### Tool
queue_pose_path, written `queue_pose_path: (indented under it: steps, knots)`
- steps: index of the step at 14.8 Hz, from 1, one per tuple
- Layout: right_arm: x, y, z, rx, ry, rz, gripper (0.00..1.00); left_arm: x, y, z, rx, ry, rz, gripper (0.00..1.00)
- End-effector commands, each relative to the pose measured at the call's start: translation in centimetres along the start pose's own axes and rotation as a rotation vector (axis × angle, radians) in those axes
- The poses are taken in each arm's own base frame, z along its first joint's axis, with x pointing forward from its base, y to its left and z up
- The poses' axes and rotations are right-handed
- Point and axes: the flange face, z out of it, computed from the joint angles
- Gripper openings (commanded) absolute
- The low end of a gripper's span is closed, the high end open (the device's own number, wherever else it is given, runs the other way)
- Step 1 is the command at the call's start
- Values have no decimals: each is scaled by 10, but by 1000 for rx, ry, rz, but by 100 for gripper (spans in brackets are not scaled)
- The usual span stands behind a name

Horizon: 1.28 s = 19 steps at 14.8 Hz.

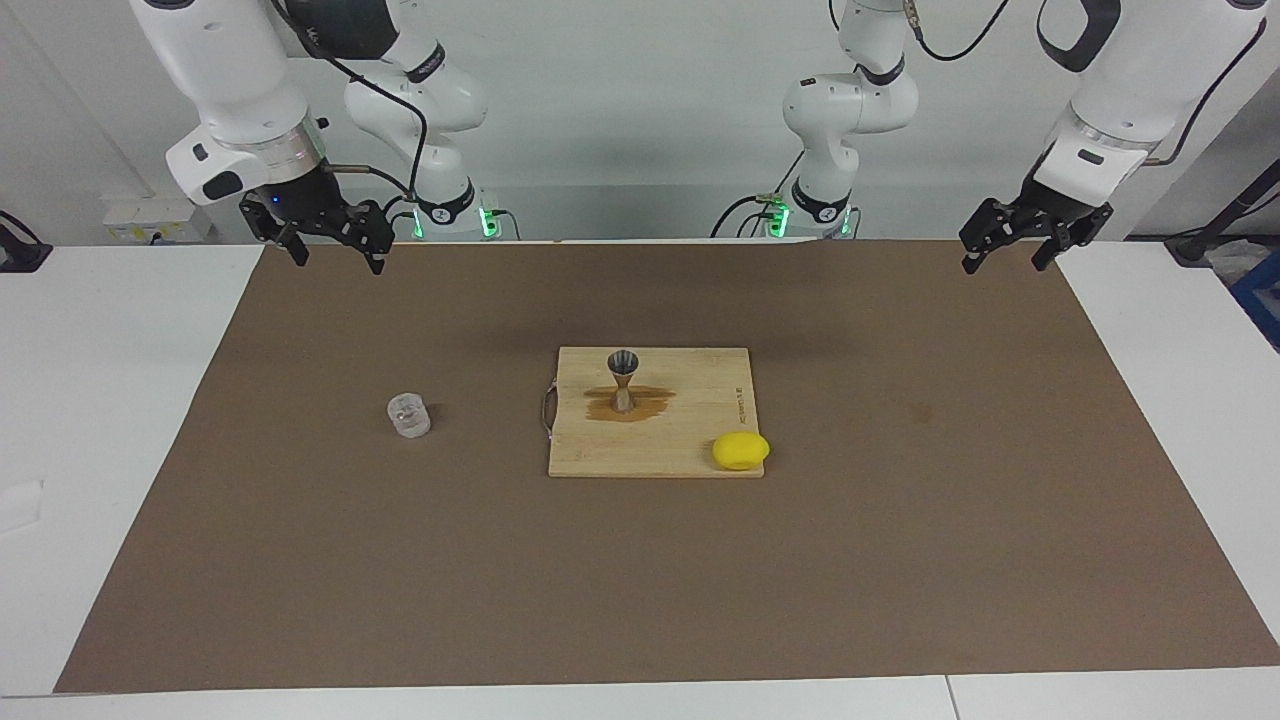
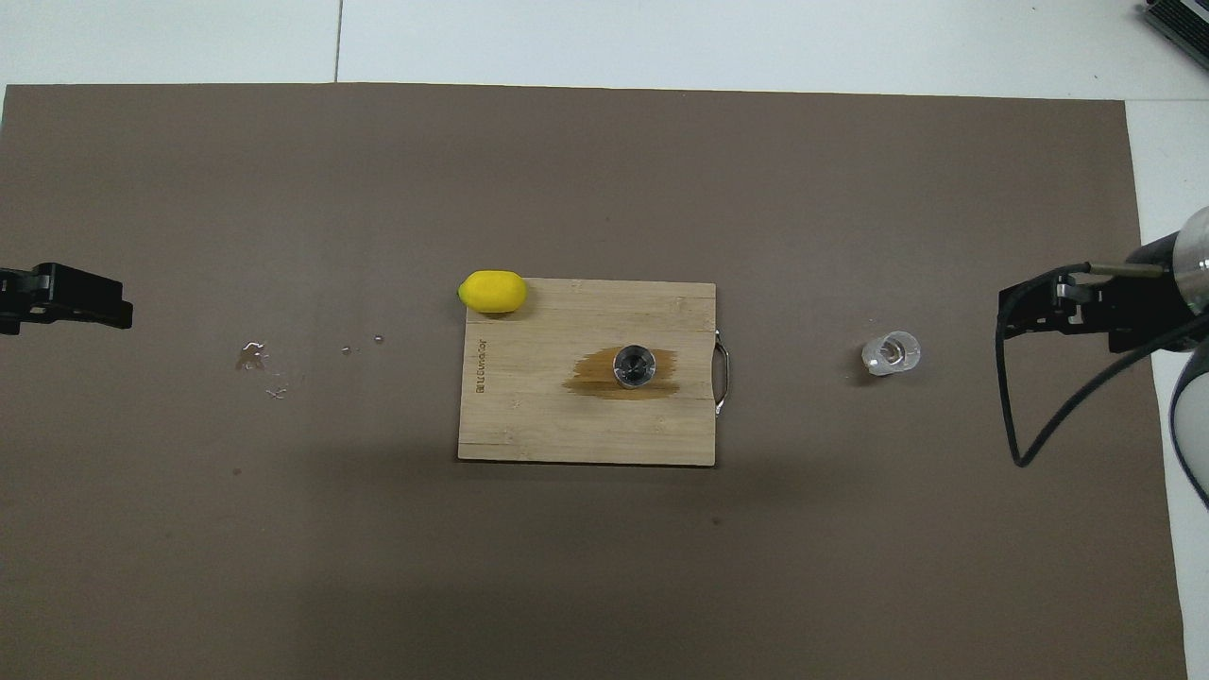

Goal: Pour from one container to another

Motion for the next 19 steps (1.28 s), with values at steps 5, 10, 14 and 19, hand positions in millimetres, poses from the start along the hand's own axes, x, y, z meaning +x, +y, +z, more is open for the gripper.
queue_pose_path:
  steps: [5,10,14,19]
  knots:
    - [6,4,-3,7,45,-18,99,-6,-2,-5,18,-5,0,100]
    - [4,3,-2,5,29,-21,99,-6,-2,-5,16,-5,0,100]
    - [4,3,-2,25,23,-19,99,-6,-2,-6,16,-3,0,100]
    - [2,3,1,24,20,-37,99,-6,-2,-5,16,-5,0,100]
